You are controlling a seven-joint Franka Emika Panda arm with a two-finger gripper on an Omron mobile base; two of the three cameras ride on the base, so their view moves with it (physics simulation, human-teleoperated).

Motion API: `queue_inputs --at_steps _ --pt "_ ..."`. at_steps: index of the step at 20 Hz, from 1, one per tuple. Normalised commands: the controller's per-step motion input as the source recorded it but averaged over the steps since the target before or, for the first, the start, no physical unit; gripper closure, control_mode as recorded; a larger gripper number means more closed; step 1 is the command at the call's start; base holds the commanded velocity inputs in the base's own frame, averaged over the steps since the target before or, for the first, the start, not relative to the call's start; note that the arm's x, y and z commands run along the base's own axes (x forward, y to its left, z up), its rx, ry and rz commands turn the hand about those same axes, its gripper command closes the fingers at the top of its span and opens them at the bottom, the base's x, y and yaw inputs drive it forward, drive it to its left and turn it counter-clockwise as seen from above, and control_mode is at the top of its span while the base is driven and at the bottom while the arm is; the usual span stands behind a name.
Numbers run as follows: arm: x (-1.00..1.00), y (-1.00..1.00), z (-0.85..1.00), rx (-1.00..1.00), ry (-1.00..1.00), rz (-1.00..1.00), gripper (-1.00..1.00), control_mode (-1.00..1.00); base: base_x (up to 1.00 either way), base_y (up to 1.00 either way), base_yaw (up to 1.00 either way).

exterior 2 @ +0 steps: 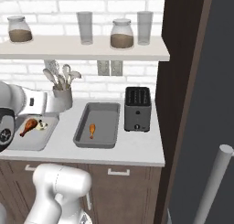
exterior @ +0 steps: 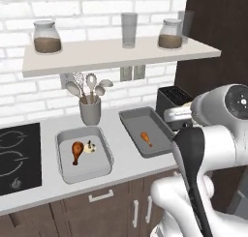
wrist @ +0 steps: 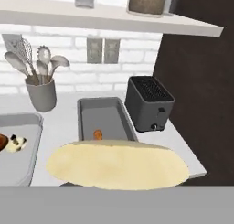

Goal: Place one mushroom and one chicken drumstick in each tupperware on the nearby counter, to pack two identical lunches.

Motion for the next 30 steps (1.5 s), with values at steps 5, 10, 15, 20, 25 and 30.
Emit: queue_inputs --at_steps 5,10,15,20,25,30 --pt "0.28 -0.63 -0.43 0.01 0.2 -0.16 1.0 -1.0 0.0 0.0 0.0" --pt "0.69 -0.43 -0.86 0.07 0.29 0.0 1.0 -1.0 0.0 0.0 0.0" --pt "0.88 0.0 -0.96 0.0 0.34 0.09 1.0 -1.0 0.0 0.0 0.0" --pt "0.97 0.0 -0.63 0.02 0.21 0.08 1.0 -1.0 0.0 0.0 0.0" --pt "0.88 0.0 -0.46 0.02 0.16 0.06 1.0 -1.0 0.0 0.0 0.0" --pt "0.84 0.0 -0.41 0.01 0.04 0.05 1.0 -1.0 0.0 0.0 0.0"
